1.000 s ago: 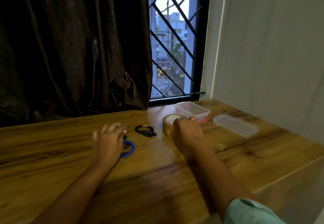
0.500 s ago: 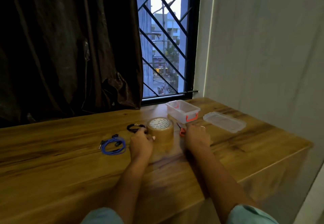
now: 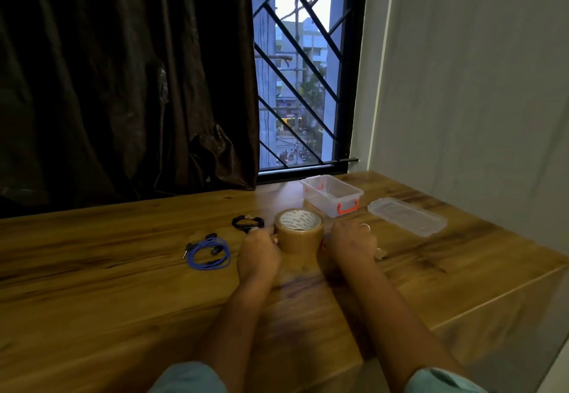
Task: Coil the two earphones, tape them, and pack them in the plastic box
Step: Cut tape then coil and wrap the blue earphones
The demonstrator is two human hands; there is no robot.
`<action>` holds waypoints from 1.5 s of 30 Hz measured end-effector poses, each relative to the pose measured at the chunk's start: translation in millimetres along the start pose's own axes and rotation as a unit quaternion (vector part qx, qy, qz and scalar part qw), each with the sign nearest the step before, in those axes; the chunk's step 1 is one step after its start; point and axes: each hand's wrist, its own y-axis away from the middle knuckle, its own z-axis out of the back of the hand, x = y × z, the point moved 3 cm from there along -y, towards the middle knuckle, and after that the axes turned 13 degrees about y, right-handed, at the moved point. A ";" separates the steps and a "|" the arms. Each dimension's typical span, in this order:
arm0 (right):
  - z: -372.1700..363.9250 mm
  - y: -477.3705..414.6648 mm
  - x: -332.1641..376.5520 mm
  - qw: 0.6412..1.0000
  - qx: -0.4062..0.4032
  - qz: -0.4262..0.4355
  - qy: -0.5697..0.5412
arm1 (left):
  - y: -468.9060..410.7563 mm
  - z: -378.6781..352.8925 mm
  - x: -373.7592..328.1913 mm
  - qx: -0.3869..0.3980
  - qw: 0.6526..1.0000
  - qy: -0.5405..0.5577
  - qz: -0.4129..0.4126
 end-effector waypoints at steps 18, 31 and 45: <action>9.9 13.2 -11.1 0.994 0.052 0.055 0.073 | 3.0 8.7 14.3 0.057 0.981 0.181 0.037; 8.8 6.3 -15.3 0.990 0.108 0.043 -0.081 | 3.8 11.9 15.5 0.129 0.951 0.278 0.041; 34.4 65.7 25.3 0.962 -0.132 0.197 -0.134 | 5.4 13.7 14.5 0.186 0.938 0.290 0.039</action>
